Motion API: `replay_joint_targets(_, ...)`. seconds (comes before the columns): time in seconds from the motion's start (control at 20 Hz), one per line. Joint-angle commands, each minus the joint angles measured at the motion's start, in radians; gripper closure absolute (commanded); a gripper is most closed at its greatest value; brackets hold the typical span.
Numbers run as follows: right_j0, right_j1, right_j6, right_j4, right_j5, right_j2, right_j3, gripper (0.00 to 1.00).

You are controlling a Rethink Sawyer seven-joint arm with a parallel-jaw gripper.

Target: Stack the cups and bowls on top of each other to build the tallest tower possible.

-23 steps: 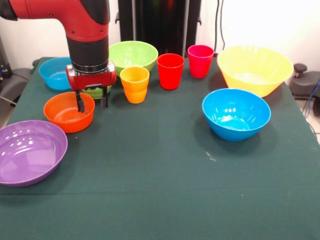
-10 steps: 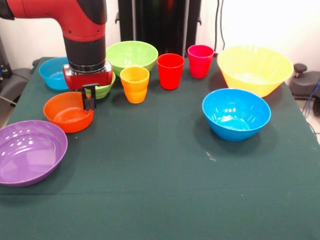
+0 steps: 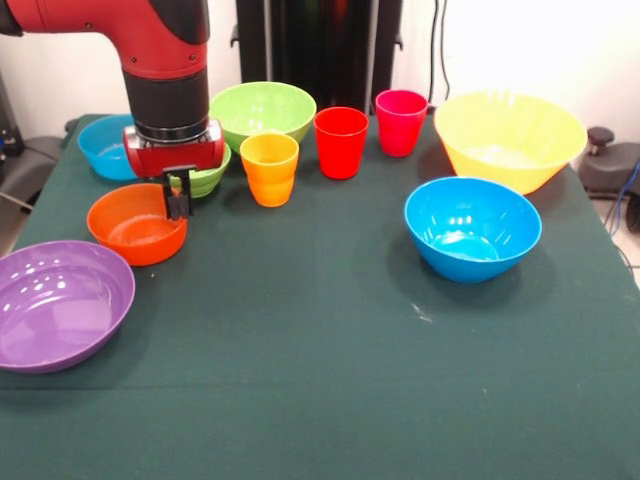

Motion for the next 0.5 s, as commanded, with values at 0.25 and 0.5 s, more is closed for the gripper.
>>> replay_joint_targets(0.25, 0.004, -0.011, -0.124, 0.023, 0.005, 0.012, 0.001, 0.0)
replay_joint_targets(0.5, 0.021, 0.028, -0.095, -0.02, -0.014, -0.028, -0.039, 0.0)
